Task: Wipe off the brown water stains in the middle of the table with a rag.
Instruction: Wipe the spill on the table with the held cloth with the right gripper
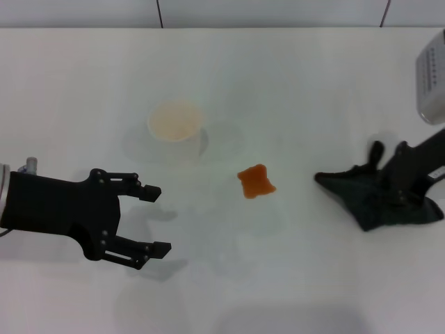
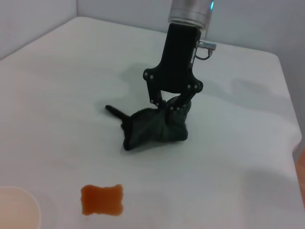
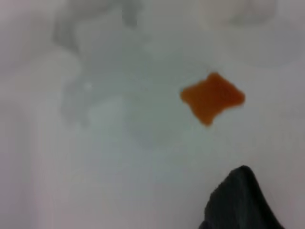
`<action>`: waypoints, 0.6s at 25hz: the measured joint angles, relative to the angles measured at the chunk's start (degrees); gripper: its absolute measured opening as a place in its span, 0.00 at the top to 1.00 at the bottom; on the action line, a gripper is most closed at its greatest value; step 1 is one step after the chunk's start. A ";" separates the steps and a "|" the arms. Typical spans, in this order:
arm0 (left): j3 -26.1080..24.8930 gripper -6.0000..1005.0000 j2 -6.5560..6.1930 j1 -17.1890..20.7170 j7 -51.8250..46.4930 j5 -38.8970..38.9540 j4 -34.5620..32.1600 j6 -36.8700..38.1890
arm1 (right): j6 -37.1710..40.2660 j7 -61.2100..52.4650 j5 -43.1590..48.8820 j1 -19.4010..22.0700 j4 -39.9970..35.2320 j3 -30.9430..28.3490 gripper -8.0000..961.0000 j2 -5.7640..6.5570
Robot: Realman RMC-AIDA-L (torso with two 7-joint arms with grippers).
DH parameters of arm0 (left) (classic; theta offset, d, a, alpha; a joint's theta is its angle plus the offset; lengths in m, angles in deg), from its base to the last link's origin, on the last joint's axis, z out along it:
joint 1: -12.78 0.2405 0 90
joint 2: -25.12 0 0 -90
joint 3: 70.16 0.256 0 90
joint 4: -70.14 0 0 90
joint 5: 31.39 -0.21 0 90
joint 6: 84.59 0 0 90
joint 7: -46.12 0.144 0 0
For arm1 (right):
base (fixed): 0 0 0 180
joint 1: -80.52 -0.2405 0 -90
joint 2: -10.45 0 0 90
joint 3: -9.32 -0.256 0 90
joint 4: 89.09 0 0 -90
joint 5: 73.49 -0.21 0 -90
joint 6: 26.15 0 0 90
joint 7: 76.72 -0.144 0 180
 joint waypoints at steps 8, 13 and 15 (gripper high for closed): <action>0.14 0.11 0.00 0.05 0.00 0.21 -0.01 0.00 | -8.59 -3.95 -4.79 -4.30 1.86 9.85 0.89 -0.54; 0.18 0.11 0.00 0.28 0.11 0.31 -0.01 0.00 | -16.27 -5.55 -7.81 -9.82 7.75 17.01 0.89 -0.62; 0.18 0.11 0.00 0.50 0.15 0.32 -0.01 0.00 | -19.02 -5.94 -8.93 -11.74 9.95 18.29 0.89 -0.72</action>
